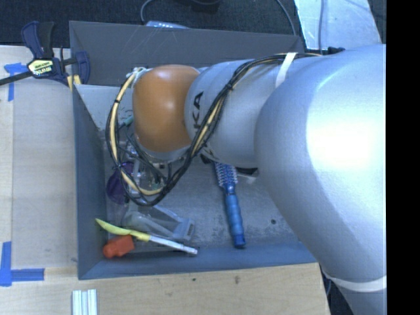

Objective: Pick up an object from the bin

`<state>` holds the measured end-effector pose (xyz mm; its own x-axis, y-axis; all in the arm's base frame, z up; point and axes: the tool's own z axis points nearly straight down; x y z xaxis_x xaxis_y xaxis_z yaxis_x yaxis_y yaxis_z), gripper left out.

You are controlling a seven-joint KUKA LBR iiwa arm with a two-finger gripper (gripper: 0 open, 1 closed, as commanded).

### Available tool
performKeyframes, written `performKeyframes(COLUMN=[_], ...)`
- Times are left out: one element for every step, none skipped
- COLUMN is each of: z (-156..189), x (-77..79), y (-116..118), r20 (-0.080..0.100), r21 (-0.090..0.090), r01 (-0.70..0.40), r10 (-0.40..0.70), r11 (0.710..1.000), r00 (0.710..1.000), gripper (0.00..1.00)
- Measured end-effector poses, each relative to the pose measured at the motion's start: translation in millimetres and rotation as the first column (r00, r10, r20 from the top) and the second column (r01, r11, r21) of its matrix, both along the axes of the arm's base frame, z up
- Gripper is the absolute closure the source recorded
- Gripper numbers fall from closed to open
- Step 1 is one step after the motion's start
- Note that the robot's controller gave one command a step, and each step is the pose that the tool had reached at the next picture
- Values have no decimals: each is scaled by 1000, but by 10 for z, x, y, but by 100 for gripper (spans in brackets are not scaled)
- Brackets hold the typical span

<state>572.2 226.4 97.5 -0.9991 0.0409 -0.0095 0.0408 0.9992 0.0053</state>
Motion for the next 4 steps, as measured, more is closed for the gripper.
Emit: performKeyframes(z=[-109,-187,-183,-160], x=[26,52,55,88], y=[76,76,75,42], r20=[4,5,6,8], r21=[1,7,7,17], r01=[-90,159,159,215], r10=[90,-159,-159,-215], r11=[996,987,987,977], r00=[996,987,987,977], gripper=[0,100,100,100])
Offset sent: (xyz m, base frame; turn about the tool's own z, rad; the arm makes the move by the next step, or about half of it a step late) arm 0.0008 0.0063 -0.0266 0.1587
